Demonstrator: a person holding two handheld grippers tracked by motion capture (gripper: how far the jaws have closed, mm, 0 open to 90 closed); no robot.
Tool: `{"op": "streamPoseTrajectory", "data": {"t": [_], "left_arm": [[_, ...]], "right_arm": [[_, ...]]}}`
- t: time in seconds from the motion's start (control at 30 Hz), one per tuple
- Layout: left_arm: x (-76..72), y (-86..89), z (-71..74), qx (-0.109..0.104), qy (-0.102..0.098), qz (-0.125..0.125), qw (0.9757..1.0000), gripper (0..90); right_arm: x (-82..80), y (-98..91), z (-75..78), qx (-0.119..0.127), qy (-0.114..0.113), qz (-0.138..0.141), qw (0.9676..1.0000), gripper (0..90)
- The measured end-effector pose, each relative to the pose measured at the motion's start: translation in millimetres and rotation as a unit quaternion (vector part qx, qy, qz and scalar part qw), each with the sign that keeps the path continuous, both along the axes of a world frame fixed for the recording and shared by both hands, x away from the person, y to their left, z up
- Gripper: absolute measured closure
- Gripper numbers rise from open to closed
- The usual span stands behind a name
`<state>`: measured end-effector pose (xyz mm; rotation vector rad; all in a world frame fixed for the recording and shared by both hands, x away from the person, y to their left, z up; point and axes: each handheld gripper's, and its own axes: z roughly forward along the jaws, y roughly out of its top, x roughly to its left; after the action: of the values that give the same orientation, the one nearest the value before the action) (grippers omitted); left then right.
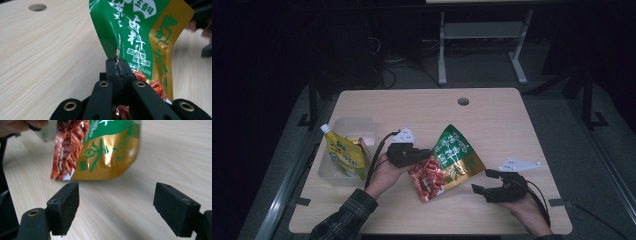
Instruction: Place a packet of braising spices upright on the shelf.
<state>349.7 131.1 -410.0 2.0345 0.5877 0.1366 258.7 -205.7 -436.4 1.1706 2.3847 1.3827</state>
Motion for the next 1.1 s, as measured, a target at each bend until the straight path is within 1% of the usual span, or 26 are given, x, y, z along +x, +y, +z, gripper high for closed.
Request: {"op": "streamPoseTrajectory", "data": {"t": [0.03,0.13,0.17,0.2,0.27,0.4,0.47,0.5,0.53,0.57,0.63,0.67,0.7,0.73,0.8,0.83,0.9,0.97,1.0,1.03,1.1], "left_arm": [[-1.9,1.1,0.9,-0.013,0.002,0.006,0.9999,89.5],[-6.9,6.5,4.6,-0.029,0.002,0.017,0.9994,89.5],[-8.6,8.3,5.5,-0.035,0.002,0.021,0.9992,89.6],[-10.0,10.4,6.8,-0.036,0.003,0.024,0.9990,89.6],[-12.6,14.3,8.5,-0.043,-0.003,0.030,0.9986,89.5],[-17.1,21.1,10.2,-0.049,-0.005,0.040,0.9980,89.5],[-19.1,23.3,10.5,-0.054,-0.006,0.043,0.9976,89.5],[-20.1,23.8,10.5,-0.058,-0.006,0.045,0.9973,89.6],[-21.3,24.6,11.1,-0.057,-0.006,0.047,0.9973,89.6],[-22.3,25.3,11.3,-0.060,-0.008,0.048,0.9970,89.5],[-23.8,26.4,12.1,-0.063,-0.009,0.052,0.9967,89.5],[-24.0,26.6,12.3,-0.065,-0.010,0.052,0.9965,89.5],[-24.2,26.4,12.4,-0.064,-0.010,0.053,0.9965,89.5],[-24.4,26.1,12.3,-0.061,-0.011,0.054,0.9966,89.5],[-24.6,25.2,11.1,-0.062,-0.010,0.057,0.9964,89.5],[-24.7,25.1,10.6,-0.062,-0.010,0.059,0.9963,89.5],[-24.1,26.6,10.2,-0.066,-0.007,0.059,0.9961,89.4],[-24.1,26.0,9.6,-0.066,-0.008,0.060,0.9960,89.4],[-24.2,25.9,9.6,-0.061,-0.008,0.060,0.9963,89.4],[-23.7,26.2,9.2,-0.059,-0.008,0.059,0.9964,89.4],[-23.6,26.3,8.5,-0.063,-0.006,0.061,0.9961,89.3]], "right_arm": [[1.9,3.6,0.7,0.005,-0.002,0.002,1.0000,21.5],[8.3,11.8,3.8,0.019,-0.016,0.006,0.9997,23.3],[11.0,13.4,4.6,0.028,-0.020,0.008,0.9994,23.8],[14.0,15.3,4.9,0.040,-0.021,0.009,0.9990,23.9],[19.7,19.6,4.8,0.056,-0.018,0.016,0.9981,25.2],[29.6,31.7,3.6,0.068,-0.017,0.031,0.9971,29.0],[35.3,37.8,3.2,0.073,-0.016,0.039,0.9964,33.2],[40.2,42.9,2.5,0.083,-0.012,0.045,0.9954,38.9],[40.2,42.9,2.5,0.083,-0.012,0.045,0.9954,38.9],[42.3,44.7,1.8,0.091,-0.011,0.050,0.9945,41.9],[45.3,47.8,0.4,0.106,0.000,0.059,0.9927,48.8],[47.5,51.0,-1.1,0.118,0.011,0.069,0.9905,55.5],[47.5,51.0,-1.1,0.118,0.011,0.069,0.9905,55.5],[48.4,52.8,-1.4,0.123,0.014,0.073,0.9896,59.0],[50.1,55.6,-1.6,0.127,0.012,0.081,0.9884,65.8],[51.0,56.7,-1.1,0.125,0.012,0.083,0.9886,67.1],[53.5,56.7,-0.6,0.132,0.015,0.085,0.9875,78.9],[54.6,57.9,-0.2,0.124,0.008,0.088,0.9884,84.5],[54.4,59.0,0.4,0.118,0.006,0.089,0.9890,86.0],[54.4,59.0,0.4,0.118,0.006,0.089,0.9890,86.0],[54.9,60.1,1.4,0.110,0.003,0.092,0.9897,87.5]]}}
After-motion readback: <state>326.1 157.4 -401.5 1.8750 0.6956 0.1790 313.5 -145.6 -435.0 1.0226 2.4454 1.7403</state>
